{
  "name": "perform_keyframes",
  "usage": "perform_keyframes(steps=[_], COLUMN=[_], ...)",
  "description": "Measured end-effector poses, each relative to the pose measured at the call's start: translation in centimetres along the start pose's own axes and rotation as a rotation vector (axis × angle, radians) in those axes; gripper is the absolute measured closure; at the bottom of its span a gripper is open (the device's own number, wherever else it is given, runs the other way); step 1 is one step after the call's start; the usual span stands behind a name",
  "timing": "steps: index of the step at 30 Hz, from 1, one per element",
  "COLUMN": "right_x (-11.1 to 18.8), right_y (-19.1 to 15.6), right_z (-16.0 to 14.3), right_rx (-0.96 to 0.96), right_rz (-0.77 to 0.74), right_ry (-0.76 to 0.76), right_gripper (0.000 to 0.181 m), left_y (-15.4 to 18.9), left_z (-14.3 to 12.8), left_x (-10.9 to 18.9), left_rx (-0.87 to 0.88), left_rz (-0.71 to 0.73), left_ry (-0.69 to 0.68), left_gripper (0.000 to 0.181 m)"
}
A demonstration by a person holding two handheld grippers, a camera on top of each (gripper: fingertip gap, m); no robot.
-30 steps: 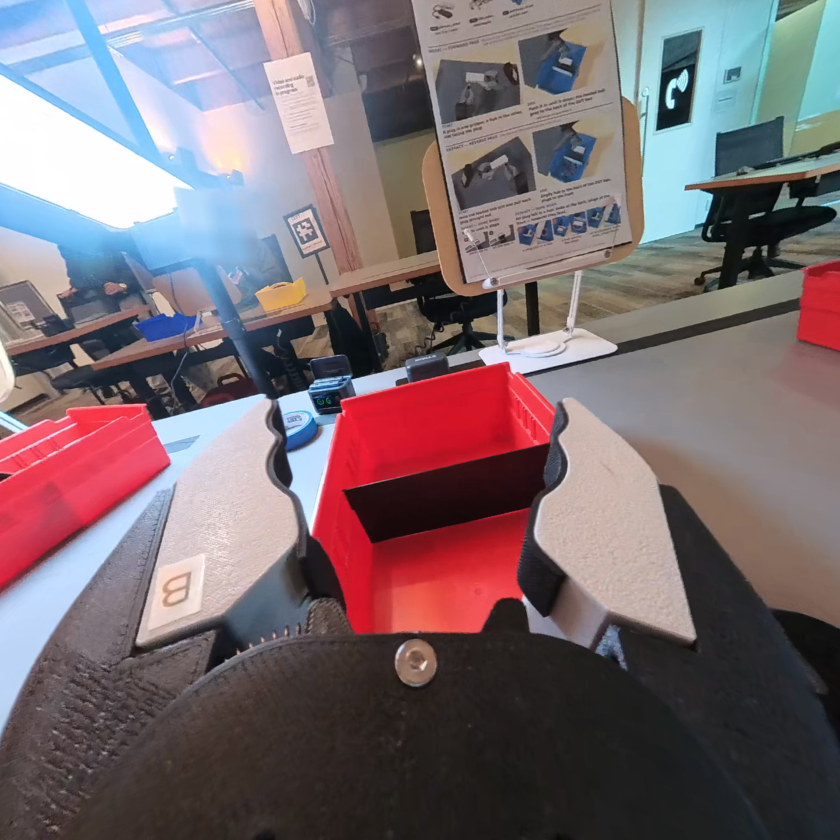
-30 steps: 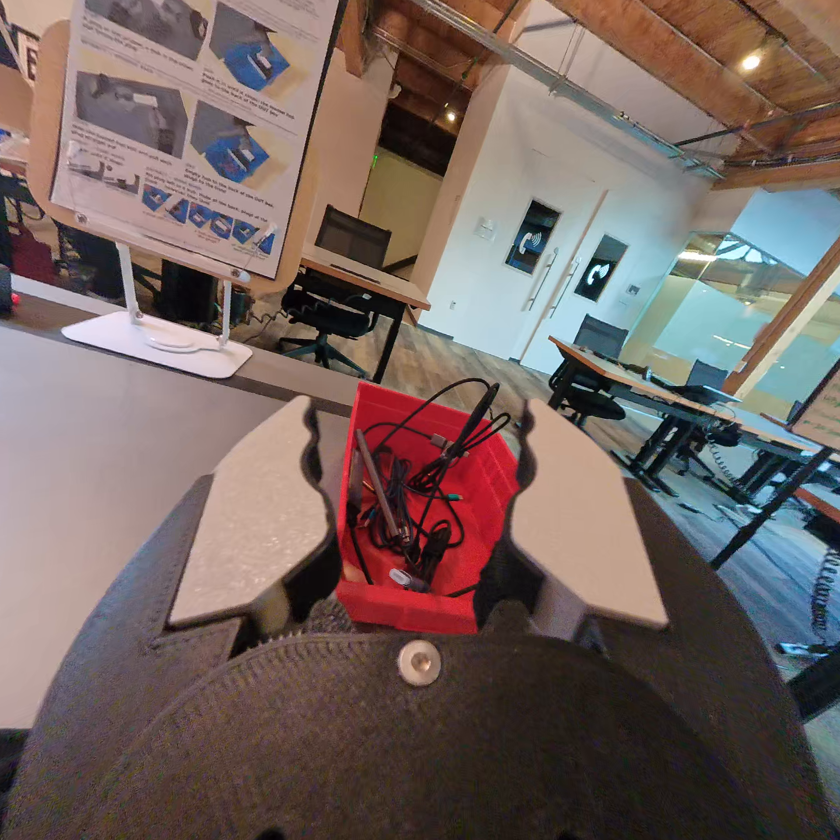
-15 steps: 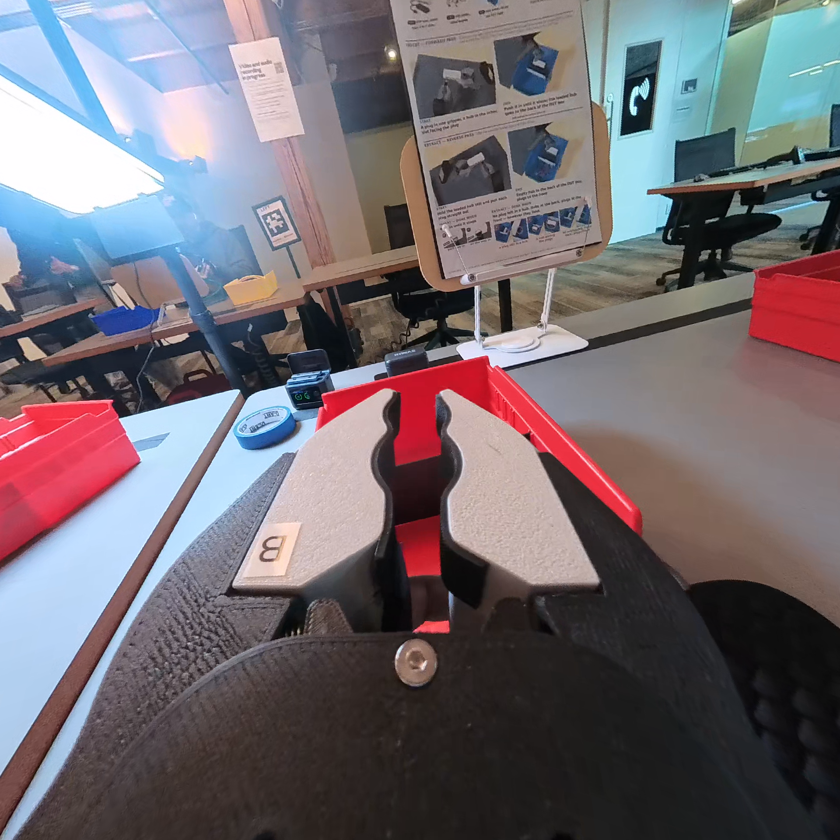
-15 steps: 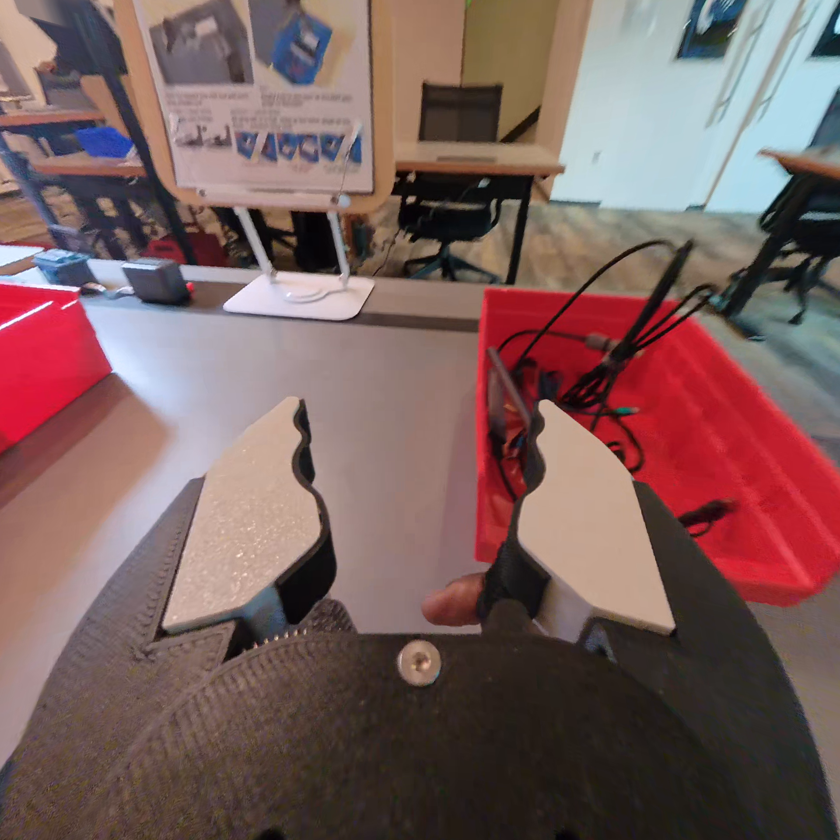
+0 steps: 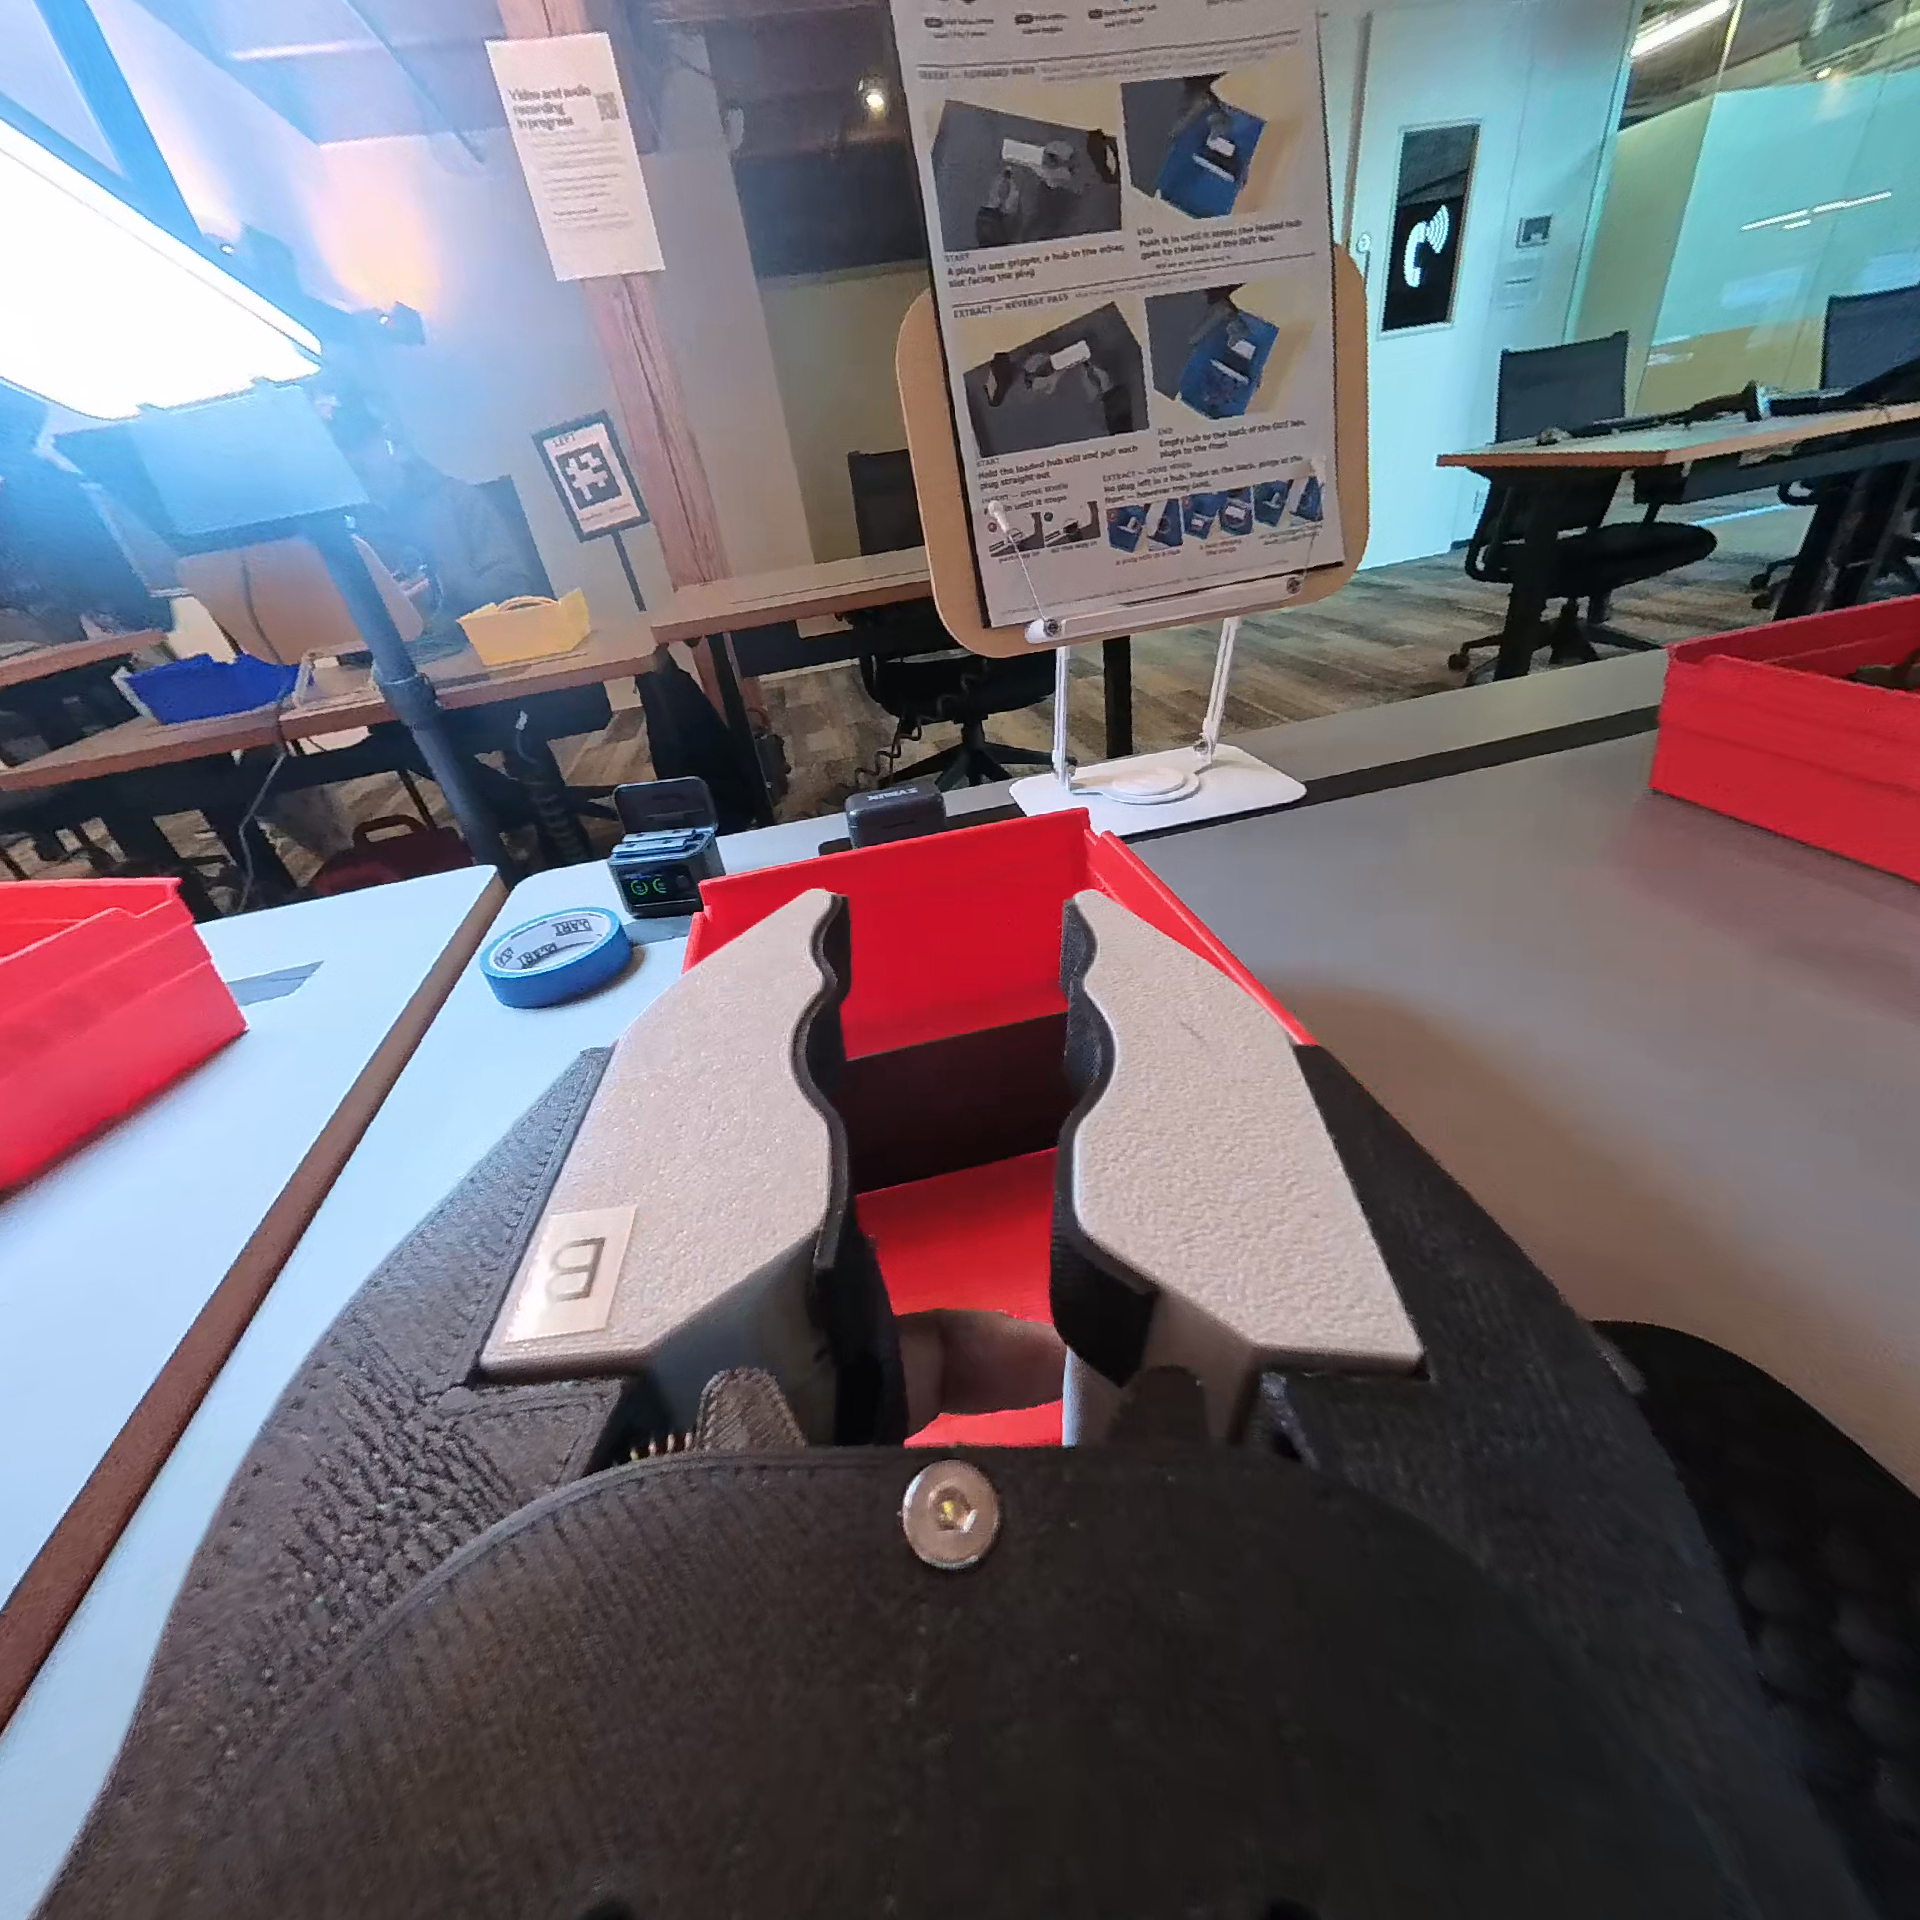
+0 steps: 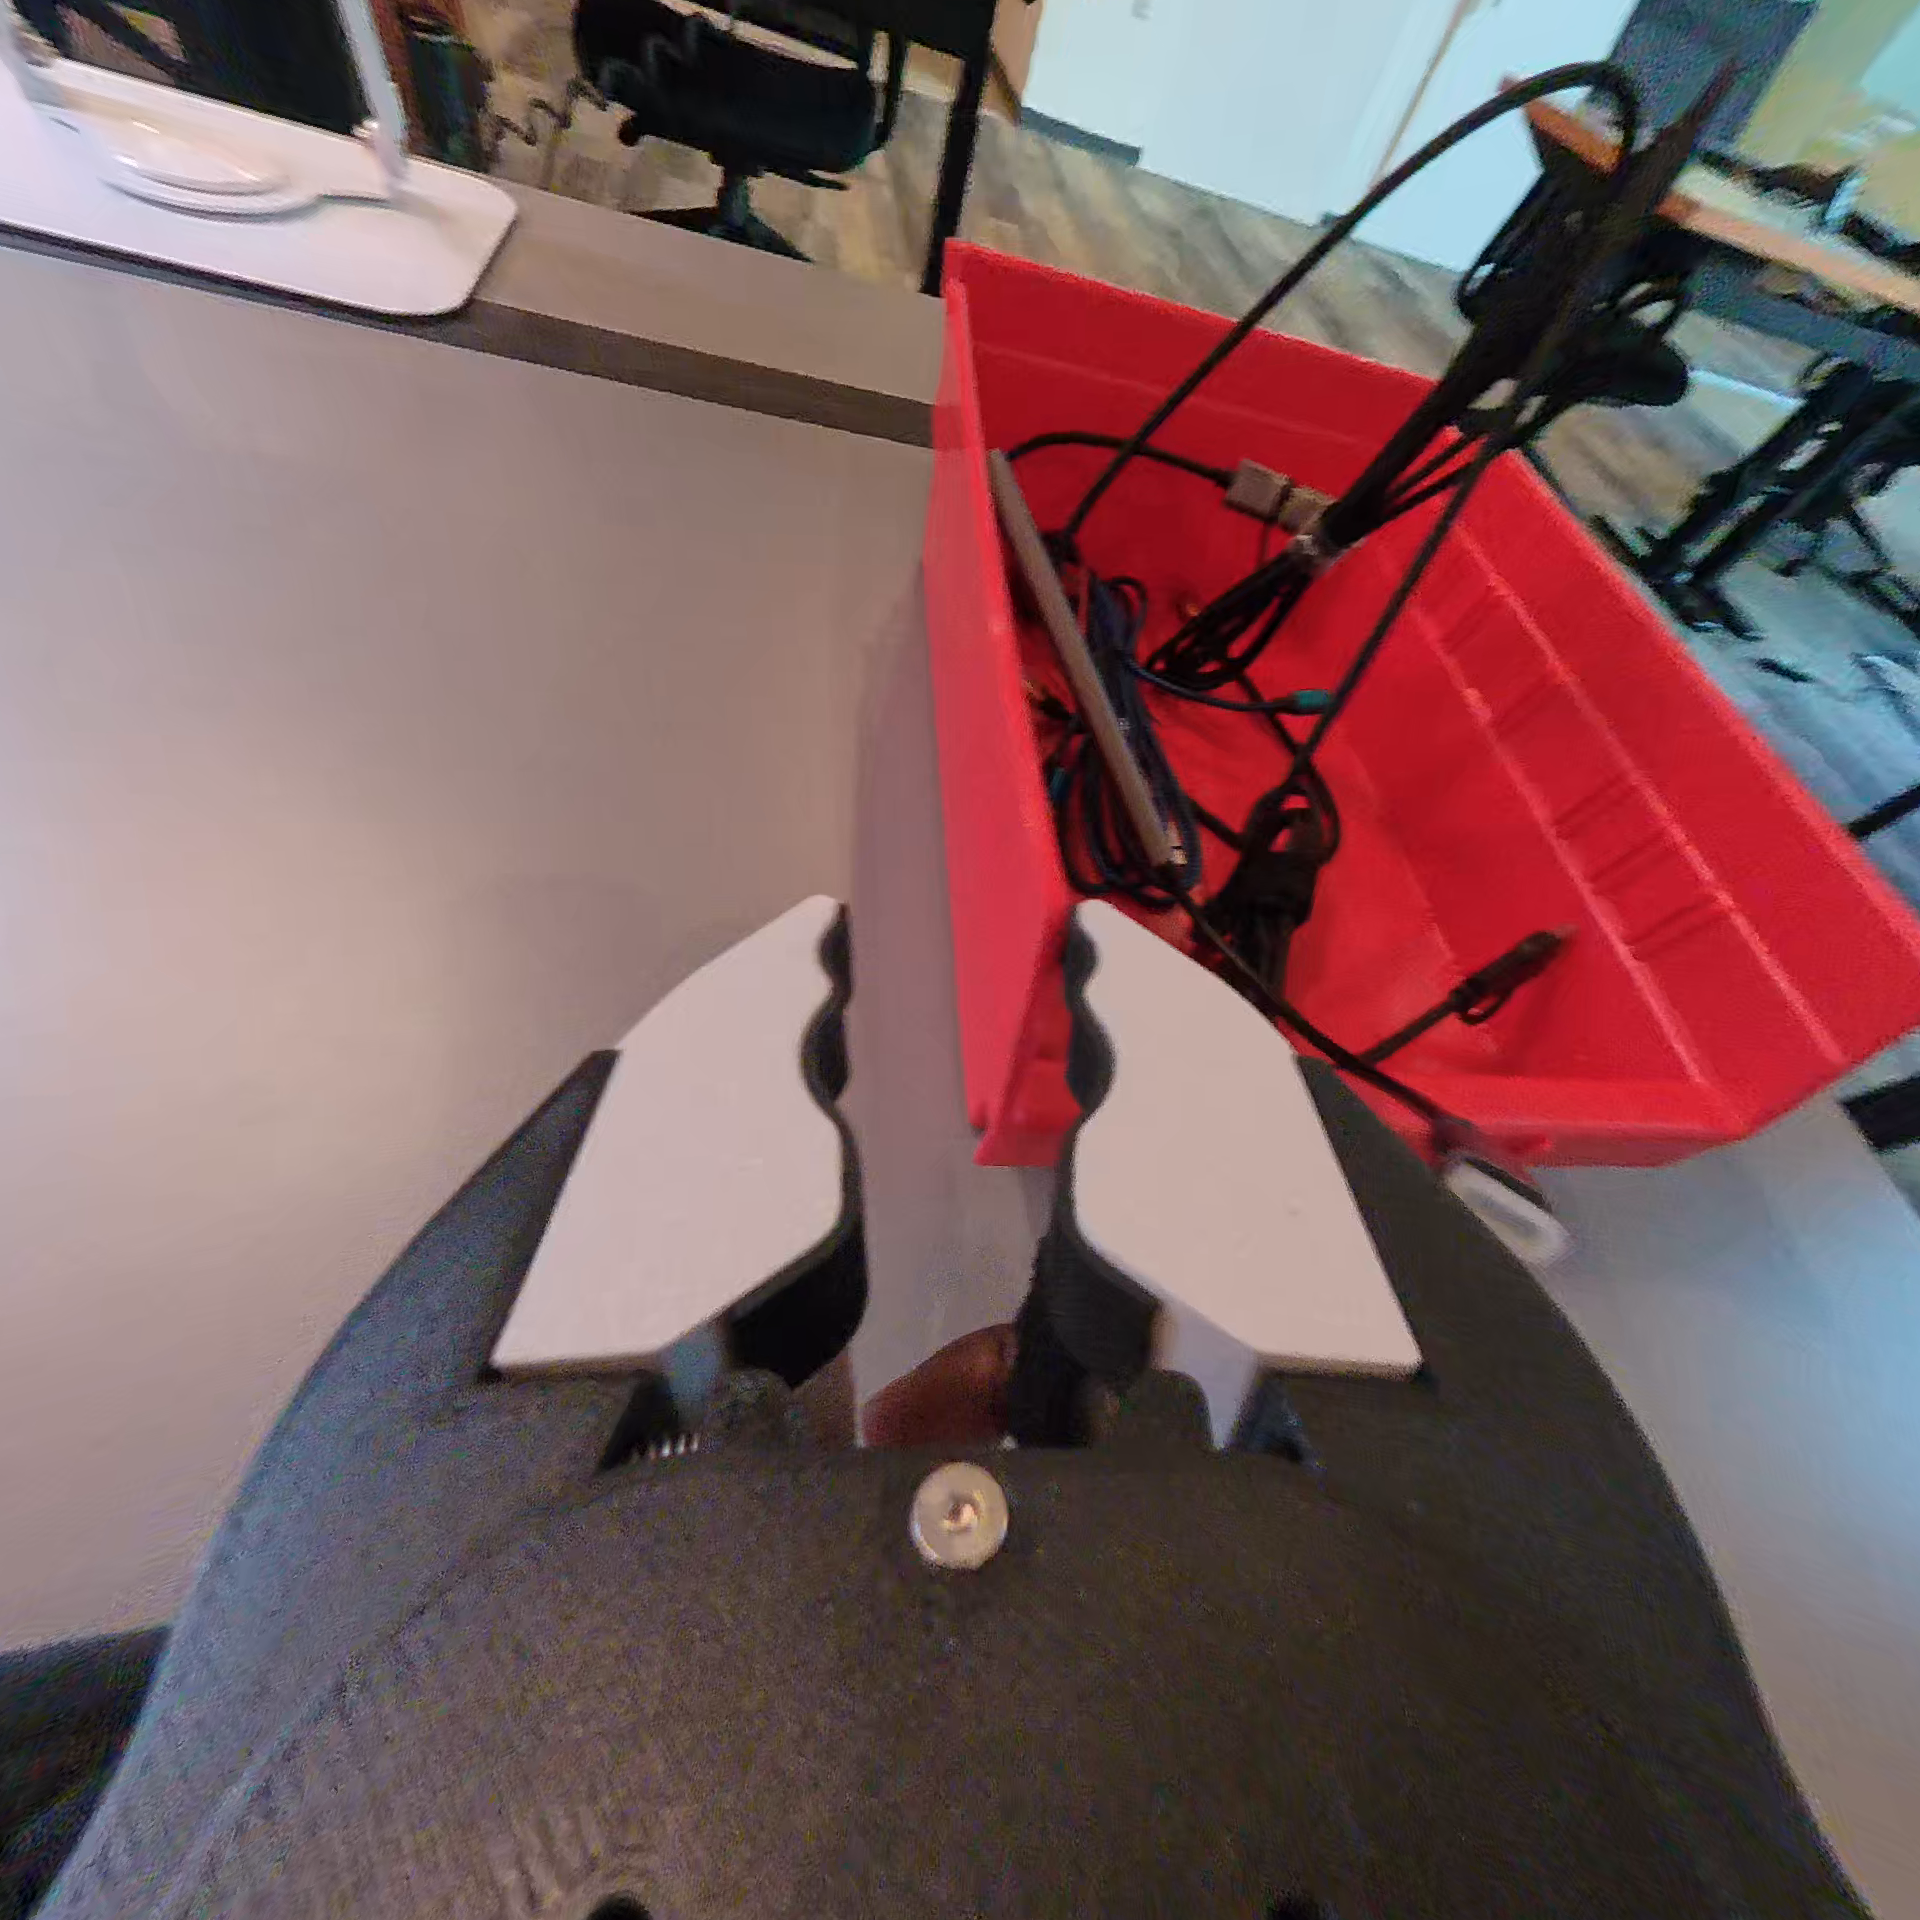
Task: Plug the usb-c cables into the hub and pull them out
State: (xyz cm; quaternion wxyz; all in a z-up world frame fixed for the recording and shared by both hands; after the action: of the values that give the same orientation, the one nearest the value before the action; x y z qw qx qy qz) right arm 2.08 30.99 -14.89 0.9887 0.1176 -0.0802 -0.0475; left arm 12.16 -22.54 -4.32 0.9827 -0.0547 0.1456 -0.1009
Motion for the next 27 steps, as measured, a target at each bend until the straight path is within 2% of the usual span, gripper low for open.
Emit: perform_keyframes(steps=[2,3,11,27], right_x=[0.1,0.1,-0.1,-0.1], right_y=[0.7,0.9,-0.6,-9.6], right_z=[-0.1,-0.1,0.2,2.4], right_rx=[0.038,0.049,-0.020,0.100], right_rz=[-0.047,-0.048,0.100,0.302], right_ry=[0.007,0.015,0.062,0.103], right_gripper=[0.170,0.176,0.176,0.170], left_y=[0.1,0.2,0.7,0.5], left_z=[-0.1,-0.1,0.1,-0.2], left_x=[-0.1,-0.1,-0.2,-0.1], left_rx=[-0.010,-0.015,-0.010,-0.019], left_rz=[-0.005,-0.008,-0.024,-0.023], left_ry=[-0.004,-0.005,0.002,0.000], left_gripper=[0.143,0.143,0.143,0.143])
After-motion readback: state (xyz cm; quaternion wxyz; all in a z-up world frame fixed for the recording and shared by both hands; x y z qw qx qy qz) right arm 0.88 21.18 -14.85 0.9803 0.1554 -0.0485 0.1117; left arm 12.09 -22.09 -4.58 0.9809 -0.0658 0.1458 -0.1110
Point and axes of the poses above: each gripper's, where its closed fingertips meet, x back along the fingers, z out of its top, y = z × x across the jaws, the point moved 6 cm from there along x, back along the fingers, and after that the axes turned 15 degrees about y, right-handed, at the moved point
